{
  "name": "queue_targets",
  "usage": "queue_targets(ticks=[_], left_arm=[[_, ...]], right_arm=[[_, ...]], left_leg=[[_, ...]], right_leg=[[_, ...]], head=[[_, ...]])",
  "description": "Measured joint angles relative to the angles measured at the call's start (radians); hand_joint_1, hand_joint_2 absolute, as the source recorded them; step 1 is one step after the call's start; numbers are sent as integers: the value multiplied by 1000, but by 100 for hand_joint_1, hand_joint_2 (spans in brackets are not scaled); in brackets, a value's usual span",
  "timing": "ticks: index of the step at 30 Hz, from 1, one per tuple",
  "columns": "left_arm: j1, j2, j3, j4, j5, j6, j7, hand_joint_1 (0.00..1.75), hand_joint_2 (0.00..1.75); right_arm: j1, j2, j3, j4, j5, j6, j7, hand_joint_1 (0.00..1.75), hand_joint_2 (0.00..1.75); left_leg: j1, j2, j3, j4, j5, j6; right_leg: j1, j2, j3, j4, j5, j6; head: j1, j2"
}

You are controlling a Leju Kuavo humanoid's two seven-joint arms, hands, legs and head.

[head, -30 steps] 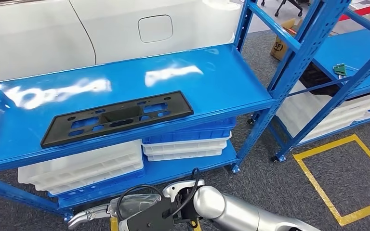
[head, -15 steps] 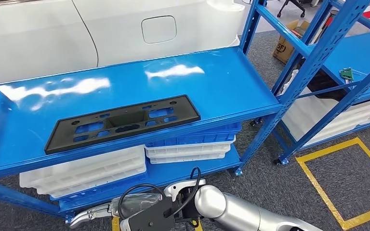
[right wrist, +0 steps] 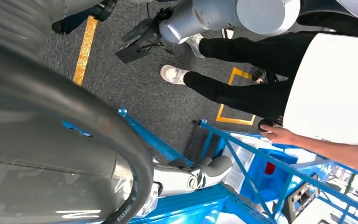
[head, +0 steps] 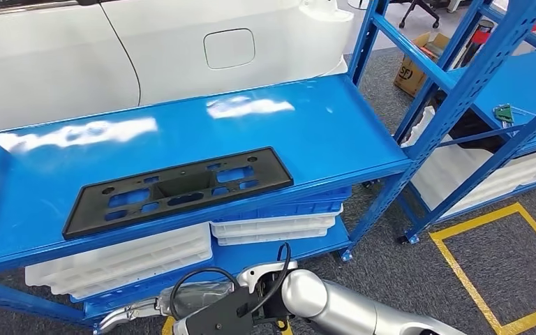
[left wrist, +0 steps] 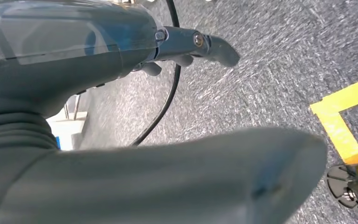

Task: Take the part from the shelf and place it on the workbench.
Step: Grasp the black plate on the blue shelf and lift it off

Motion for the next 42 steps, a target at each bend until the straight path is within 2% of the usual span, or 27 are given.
queue_targets(ticks=[2, 4, 7, 8, 9, 10, 11, 12, 13, 14, 15, 16, 19, 25, 31, 37, 39, 42], left_arm=[[0, 0, 0, 0, 1, 2, 3, 0, 0], [-1, 0, 0, 0, 3, 2, 12, 0, 0], [-1, 0, 0, 0, 4, 3, 13, 0, 0], [-1, 0, 0, 0, 4, 5, 14, 0, 0], [0, 0, 0, 0, 4, 8, 14, 0, 0], [0, 0, 0, 0, 3, 10, 14, 0, 0], [0, 0, 0, 0, 2, 13, 15, 0, 0], [-1, -1, 0, 1, 2, 14, 14, 0, 0], [-1, -2, 0, 2, 2, 16, 14, 0, 0], [-1, -3, 0, 2, 2, 17, 14, 0, 0], [-1, -5, 0, 3, 2, 17, 14, 0, 0], [0, -5, 0, 3, 2, 18, 14, 0, 0], [-1, -5, 0, 3, 3, 18, 13, 0, 0], [-2, -5, 0, 3, 3, 19, 12, 0, 0], [-2, -5, 0, 3, 3, 19, 15, 0, 0], [-2, -5, 0, 3, 4, 19, 15, 0, 0], [-2, -5, 0, 3, 6, 18, 15, 0, 0], [-2, -5, 0, 3, 15, 18, 15, 0, 0]], right_arm=[[0, 0, -1, 0, 0, 0, 0, 0, 175], [-1, -1, -1, -1, 0, 0, 0, 0, 175], [0, -2, -1, -1, 1, 0, 0, 0, 175], [1, -3, -1, -1, 1, 0, 0, 0, 175], [2, -3, -1, -1, 1, 0, 1, 0, 175], [2, -4, -1, -1, 1, 0, 1, 0, 175], [2, -4, -1, -1, 1, 0, 1, 0, 175], [2, -5, -1, -1, 1, 0, 1, 0, 175], [1, -5, -1, -1, 1, -1, 1, 0, 175], [1, -6, -2, -2, 1, -1, 1, 0, 175], [1, -6, -2, -1, 1, -1, 1, 0, 175], [1, -6, -1, -2, 2, -1, 1, 0, 175], [1, -6, -1, -1, 2, -1, 2, 0, 175], [0, -5, -1, -1, 2, 0, 3, 0, 175], [0, -5, -1, -1, 2, -1, 3, 0, 175], [0, -5, -1, -1, 7, -10, 3, 0, 175], [0, -4, -1, -1, 36, -42, 5, 0, 175], [-2, -4, -1, -4, 125, -139, 19, 0, 175]], left_leg=[[0, -1, 5, -2, -3, 12], [1, -2, 13, -4, -6, 22], [-2, -2, 18, -5, -13, 32], [-4, -2, 19, -4, -16, 33], [-5, -3, 23, -4, -19, 34], [-7, -4, 28, -4, -23, 35], [-8, -5, 34, -5, -28, 34], [-9, -7, 40, -5, -32, 33], [-9, -7, 43, -6, -35, 30], [-9, -7, 44, -9, -37, 26], [-10, -6, 44, -7, -38, 21], [-11, -6, 46, -8, -39, 20], [-11, -2, 60, -17, -44, 28], [-11, 0, 69, -32, -43, 22], [-11, 0, 70, -35, -41, 12], [-12, 0, 70, -35, -41, 11], [-12, 0, 70, -35, -41, 11], [-13, 0, 70, -35, -41, 11]], right_leg=[[-3, -1, 1, 8, -3, 8], [-6, -3, -27, 65, -28, 13], [-8, -3, -145, 254, -100, 16], [-8, -3, -177, 291, -104, 16], [-8, -3, -189, 289, -88, 14], [-7, -3, -181, 249, -52, 11], [-5, -4, -159, 182, -4, 6], [0, -6, -134, 115, 33, -2], [6, -8, -116, 62, 52, -9], [12, -9, -103, 31, 62, -15], [15, -10, -98, 18, 61, -17], [15, -9, -94, 11, 64, -10], [13, -6, -86, 5, 70, 1], [14, -6, -84, 5, 65, -8], [14, -6, -84, 6, 65, -10], [11, -6, -83, 6, 65, -10], [11, -6, -83, 6, 65, -10], [9, -6, -83, 6, 65, -10]], head=[[0, 0], [1, 0], [1, 0], [1, 0], [1, 0], [1, 0], [1, 0], [0, 0], [1, 0], [1, 0], [1, 0], [2, 0], [-1, 0], [-1, 0], [-1, 0], [-1, 0], [-1, 0], [-1, 0]])
